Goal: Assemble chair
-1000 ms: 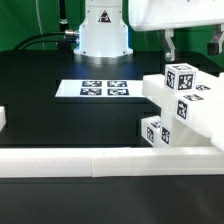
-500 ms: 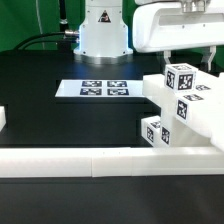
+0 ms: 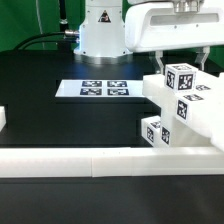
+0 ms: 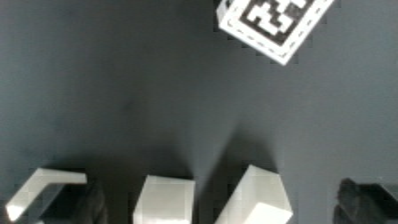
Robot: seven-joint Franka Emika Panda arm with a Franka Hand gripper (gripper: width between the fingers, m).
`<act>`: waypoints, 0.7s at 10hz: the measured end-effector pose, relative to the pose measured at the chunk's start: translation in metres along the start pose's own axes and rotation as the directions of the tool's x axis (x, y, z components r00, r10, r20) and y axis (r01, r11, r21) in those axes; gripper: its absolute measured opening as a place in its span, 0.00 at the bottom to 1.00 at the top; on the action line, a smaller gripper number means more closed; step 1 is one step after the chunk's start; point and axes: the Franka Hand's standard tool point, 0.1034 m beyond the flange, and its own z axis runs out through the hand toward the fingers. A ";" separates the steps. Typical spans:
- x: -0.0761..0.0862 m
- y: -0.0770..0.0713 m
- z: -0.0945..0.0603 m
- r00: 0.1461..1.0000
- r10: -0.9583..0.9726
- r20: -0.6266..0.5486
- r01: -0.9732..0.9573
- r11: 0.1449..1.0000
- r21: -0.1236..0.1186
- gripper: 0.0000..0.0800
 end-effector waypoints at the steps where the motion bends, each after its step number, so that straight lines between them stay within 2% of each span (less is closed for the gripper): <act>1: 0.000 -0.005 0.001 0.999 0.001 0.038 -0.001 1.000 0.019 0.81; 2: -0.002 -0.013 0.001 0.991 0.015 0.131 -0.022 0.998 0.052 0.81; 4: -0.001 -0.019 0.000 0.971 0.017 0.239 -0.037 0.996 0.080 0.81; 5: 0.000 -0.018 0.001 0.970 0.018 0.241 -0.038 0.996 0.080 0.81; 7: -0.013 -0.018 0.006 0.961 0.082 0.265 -0.105 0.992 0.072 0.81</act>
Offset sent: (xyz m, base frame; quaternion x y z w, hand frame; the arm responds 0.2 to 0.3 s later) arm 0.0000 0.0000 0.0000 0.0000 -0.1938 0.0000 0.9810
